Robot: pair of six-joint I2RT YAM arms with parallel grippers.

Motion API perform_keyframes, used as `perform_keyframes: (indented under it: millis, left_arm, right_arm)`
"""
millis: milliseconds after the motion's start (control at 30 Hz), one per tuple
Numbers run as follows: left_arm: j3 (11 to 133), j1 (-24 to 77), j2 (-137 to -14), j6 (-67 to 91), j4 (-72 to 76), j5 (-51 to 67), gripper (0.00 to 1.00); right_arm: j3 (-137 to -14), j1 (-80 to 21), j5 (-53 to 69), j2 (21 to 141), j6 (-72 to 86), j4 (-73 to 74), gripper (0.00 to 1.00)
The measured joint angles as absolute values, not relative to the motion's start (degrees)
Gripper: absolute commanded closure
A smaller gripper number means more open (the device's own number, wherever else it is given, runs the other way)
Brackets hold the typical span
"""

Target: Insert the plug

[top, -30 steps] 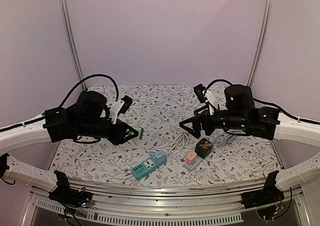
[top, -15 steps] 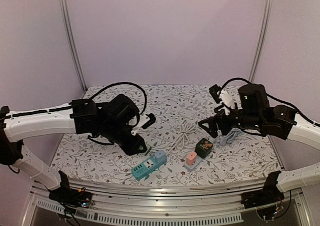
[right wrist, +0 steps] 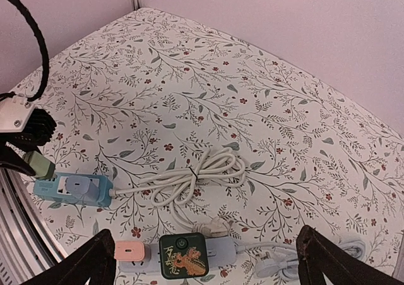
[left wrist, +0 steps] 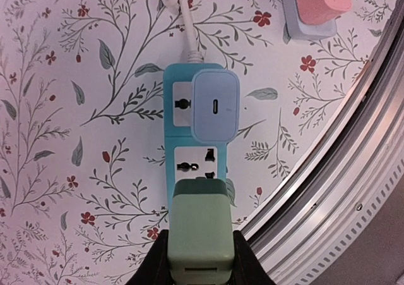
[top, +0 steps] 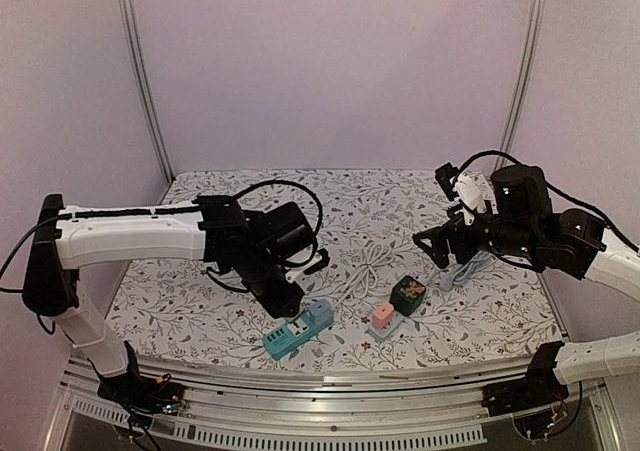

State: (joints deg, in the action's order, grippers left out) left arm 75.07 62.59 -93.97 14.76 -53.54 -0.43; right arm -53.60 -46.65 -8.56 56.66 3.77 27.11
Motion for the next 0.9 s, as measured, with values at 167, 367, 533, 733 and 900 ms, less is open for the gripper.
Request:
perform_keyframes:
  millis: [167, 367, 533, 733, 900]
  left_arm:
    - [77.8, 62.8, -97.7, 14.9, -56.1, -1.2, 1.00]
    - [81.2, 63.8, -101.7, 15.3, -58.6, -2.2, 1.00]
    - [82.9, 64.6, -104.8, 16.1, -59.9, -2.2, 1.00]
    - [83.9, 65.3, -107.7, 16.2, -60.8, -2.5, 1.00]
    - [84.4, 65.3, -108.5, 16.2, -61.0, -2.7, 1.00]
  right_arm:
    - [-53.6, -46.5, -9.2, 56.9, 3.7, 27.5, 0.01]
    - [-53.6, -46.4, -10.0, 57.4, 3.7, 28.2, 0.01]
    - [-53.6, -46.4, -10.5, 57.4, 3.7, 28.4, 0.01]
    - [-53.6, -46.4, -10.8, 57.4, 3.7, 28.8, 0.01]
    - [-53.6, -46.4, -10.9, 57.4, 3.7, 28.8, 0.01]
